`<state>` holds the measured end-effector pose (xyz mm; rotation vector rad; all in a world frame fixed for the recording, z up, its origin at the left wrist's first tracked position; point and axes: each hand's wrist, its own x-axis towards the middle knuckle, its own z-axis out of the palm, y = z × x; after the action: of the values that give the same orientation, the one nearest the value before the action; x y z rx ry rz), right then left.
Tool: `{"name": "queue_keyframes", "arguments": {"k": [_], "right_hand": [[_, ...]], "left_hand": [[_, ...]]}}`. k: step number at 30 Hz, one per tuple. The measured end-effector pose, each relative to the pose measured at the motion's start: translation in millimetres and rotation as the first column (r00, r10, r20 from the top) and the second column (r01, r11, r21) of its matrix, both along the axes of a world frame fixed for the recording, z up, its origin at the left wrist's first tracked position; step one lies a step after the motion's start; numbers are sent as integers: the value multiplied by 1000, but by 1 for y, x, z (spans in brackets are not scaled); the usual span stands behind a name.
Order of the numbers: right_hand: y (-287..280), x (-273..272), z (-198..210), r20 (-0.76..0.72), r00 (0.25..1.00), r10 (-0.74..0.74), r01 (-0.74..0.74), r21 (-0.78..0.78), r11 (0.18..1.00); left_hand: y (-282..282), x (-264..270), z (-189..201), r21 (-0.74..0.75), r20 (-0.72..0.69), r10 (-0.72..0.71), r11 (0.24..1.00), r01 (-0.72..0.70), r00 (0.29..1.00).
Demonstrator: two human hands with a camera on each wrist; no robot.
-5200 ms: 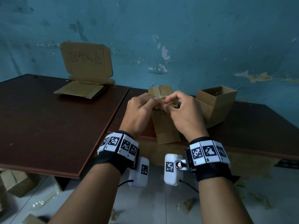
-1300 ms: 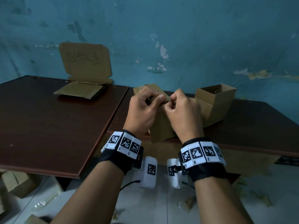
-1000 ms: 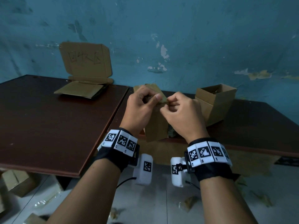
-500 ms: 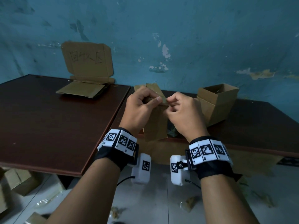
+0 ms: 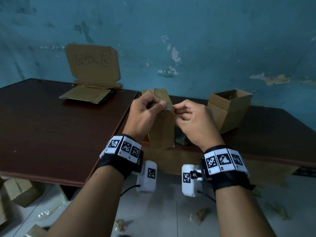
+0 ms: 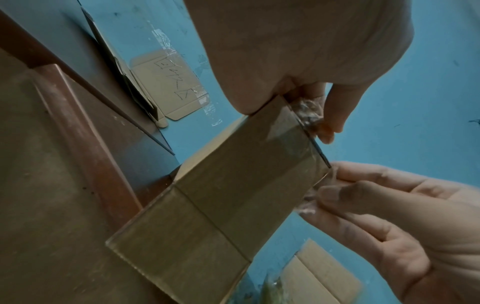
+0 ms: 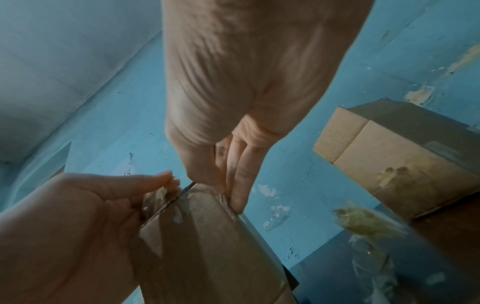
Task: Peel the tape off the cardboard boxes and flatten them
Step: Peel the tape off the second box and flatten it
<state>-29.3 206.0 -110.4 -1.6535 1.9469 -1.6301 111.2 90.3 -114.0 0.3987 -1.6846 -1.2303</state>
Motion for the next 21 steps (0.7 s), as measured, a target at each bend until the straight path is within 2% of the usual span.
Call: {"name": "queue_keyframes", "arguments": {"k": [6, 12, 16, 21], "right_hand": [[0, -6, 0, -66, 996, -53, 54, 14, 998], [5, -2, 7, -189, 970, -155, 145, -66, 987], [11, -2, 9, -57, 997, -48, 49, 31, 998], [7, -5, 5, -110, 994, -18, 30, 109, 994]], "left_hand": [[-2, 3, 0, -3, 24, 2, 1000, -2, 1000], [-3, 4, 0, 20, 28, -30, 999, 29, 999], [-1, 1, 0, 66, -17, -33, 997, 34, 999], [0, -1, -1, 82, -21, -26, 996, 28, 999]]}}
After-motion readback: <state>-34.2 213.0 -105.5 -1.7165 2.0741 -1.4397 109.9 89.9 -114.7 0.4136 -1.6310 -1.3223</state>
